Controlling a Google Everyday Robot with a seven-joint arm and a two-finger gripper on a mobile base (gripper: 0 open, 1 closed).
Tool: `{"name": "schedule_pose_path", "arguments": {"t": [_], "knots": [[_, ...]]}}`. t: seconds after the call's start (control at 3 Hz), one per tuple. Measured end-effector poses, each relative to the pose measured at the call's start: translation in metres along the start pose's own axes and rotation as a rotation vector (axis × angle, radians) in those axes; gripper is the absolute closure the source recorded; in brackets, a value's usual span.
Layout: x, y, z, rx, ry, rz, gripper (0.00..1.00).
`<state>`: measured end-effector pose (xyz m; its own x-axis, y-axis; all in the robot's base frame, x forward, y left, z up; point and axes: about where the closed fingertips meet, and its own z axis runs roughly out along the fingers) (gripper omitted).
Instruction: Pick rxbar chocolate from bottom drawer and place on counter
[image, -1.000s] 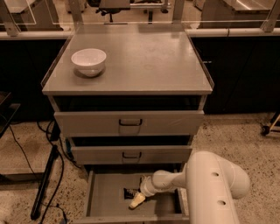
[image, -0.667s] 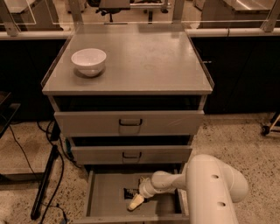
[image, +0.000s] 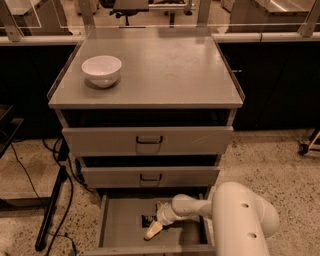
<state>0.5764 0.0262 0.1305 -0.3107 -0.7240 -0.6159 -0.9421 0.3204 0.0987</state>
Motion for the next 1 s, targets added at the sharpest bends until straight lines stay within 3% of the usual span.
{"name": "schedule_pose_path", "arguments": {"t": [1.0], "knots": [[0.014,-0.006,0.045,-0.043,0.017,-0.001,0.0]]}}
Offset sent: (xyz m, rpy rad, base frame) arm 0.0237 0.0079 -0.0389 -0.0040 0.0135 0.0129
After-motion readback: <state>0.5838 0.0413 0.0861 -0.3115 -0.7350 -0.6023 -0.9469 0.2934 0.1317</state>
